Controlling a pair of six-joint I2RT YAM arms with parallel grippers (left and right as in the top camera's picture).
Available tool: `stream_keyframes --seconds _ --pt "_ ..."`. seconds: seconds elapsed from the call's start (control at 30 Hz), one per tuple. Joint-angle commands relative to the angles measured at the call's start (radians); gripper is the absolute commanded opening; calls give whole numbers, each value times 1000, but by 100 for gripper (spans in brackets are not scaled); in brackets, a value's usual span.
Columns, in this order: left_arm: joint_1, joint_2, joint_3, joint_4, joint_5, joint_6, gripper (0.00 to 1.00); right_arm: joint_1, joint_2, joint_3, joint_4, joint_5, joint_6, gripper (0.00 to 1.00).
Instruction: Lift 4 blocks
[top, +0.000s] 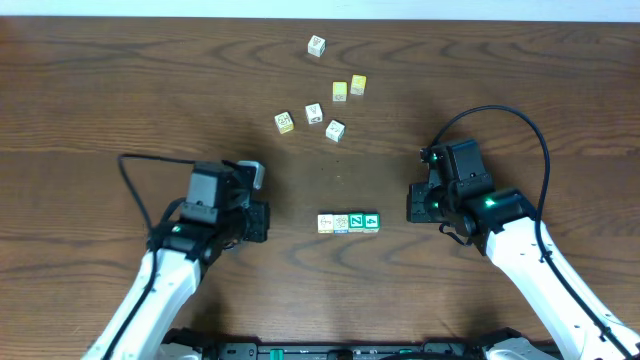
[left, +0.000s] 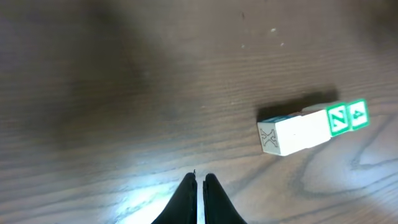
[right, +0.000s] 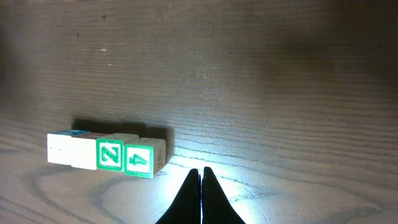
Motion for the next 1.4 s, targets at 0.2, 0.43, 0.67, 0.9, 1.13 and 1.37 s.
stream_keyframes --seconds 0.2,0.43,0.67,0.9,1.13,1.37 --pt "-85 159 -5 111 -12 -89 7 -30 67 -7 0 29 -8 1" --pt "-108 163 -5 112 -13 -89 7 -30 107 -21 20 30 -10 1" --pt "-108 163 -5 109 -13 -110 7 -30 153 -21 36 -37 -21 1" --pt "-109 164 -5 108 -5 -114 7 -19 221 -21 68 -80 -47 1" --pt "-118 164 -5 112 10 -123 7 -11 225 -21 97 -82 -47 1" --pt "-156 164 -5 120 10 -130 7 13 225 -21 100 -109 -54 1"
